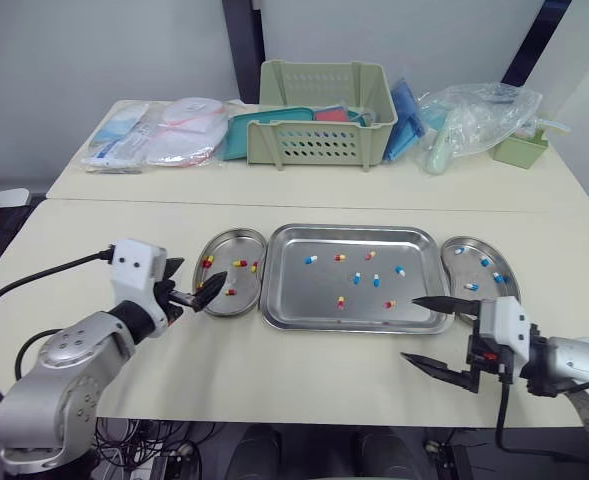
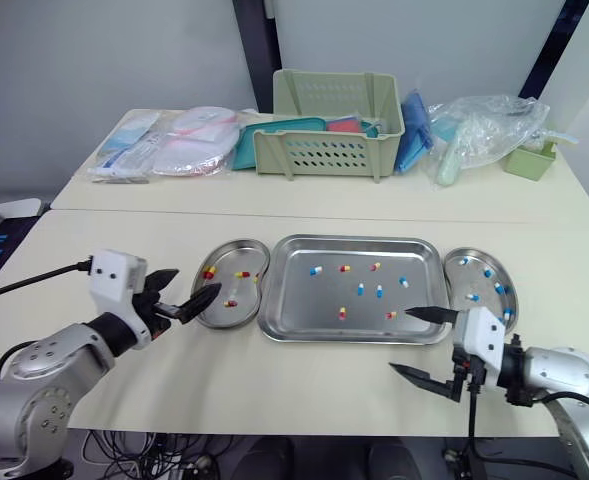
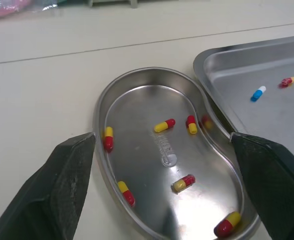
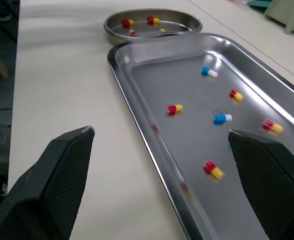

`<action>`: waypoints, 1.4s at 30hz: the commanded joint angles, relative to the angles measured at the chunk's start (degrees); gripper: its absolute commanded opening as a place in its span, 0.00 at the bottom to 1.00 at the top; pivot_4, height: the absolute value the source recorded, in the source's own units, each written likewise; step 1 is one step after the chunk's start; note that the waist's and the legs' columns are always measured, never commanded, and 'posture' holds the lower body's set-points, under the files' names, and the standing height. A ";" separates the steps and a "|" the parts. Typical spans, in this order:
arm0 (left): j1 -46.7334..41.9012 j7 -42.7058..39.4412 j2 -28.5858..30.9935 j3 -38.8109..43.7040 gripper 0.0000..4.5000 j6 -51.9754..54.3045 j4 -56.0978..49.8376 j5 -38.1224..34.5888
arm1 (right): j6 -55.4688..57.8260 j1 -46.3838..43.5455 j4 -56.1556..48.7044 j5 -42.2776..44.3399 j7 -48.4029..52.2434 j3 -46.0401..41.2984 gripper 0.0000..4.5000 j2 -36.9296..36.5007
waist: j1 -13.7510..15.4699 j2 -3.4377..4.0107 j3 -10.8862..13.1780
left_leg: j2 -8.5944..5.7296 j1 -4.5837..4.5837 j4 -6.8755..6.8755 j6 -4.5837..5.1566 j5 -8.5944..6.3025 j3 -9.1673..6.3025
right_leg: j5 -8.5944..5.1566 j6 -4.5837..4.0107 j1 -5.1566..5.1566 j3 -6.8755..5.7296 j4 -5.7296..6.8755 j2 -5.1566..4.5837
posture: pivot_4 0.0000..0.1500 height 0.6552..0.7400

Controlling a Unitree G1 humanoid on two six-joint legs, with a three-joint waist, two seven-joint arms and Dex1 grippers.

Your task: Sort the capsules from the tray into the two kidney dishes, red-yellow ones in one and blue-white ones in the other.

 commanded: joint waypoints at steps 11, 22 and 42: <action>15.61 -22.35 10.06 11.22 0.99 -24.62 18.22 4.37 | -0.72 8.15 13.79 -0.41 4.90 -24.83 1.00 -5.79 | -0.01 0.02 0.00 | 0.00 0.02 -0.03 0.01 -0.01 0.09 | -0.01 -0.01 0.01 0.05 -0.04 -0.01 | 1.00 1.00; 17.69 -29.30 12.64 10.16 0.99 -36.59 30.68 7.90 | -8.13 10.87 29.88 -6.71 4.94 -29.47 1.00 -6.42 | -0.19 0.03 0.01 | 0.02 0.05 -0.07 0.02 -0.01 0.13 | -0.01 -0.02 0.01 0.07 -0.04 -0.01 | 1.00 1.00; 21.05 -30.09 0.75 -9.64 0.99 -37.31 5.34 2.59 | -10.16 18.40 29.59 -8.05 5.01 -30.93 1.00 -4.25 | -0.15 0.17 -0.07 | 0.02 0.07 -0.06 0.01 -0.01 0.20 | -0.01 -0.01 0.05 0.15 -0.06 -0.01 | 1.00 1.00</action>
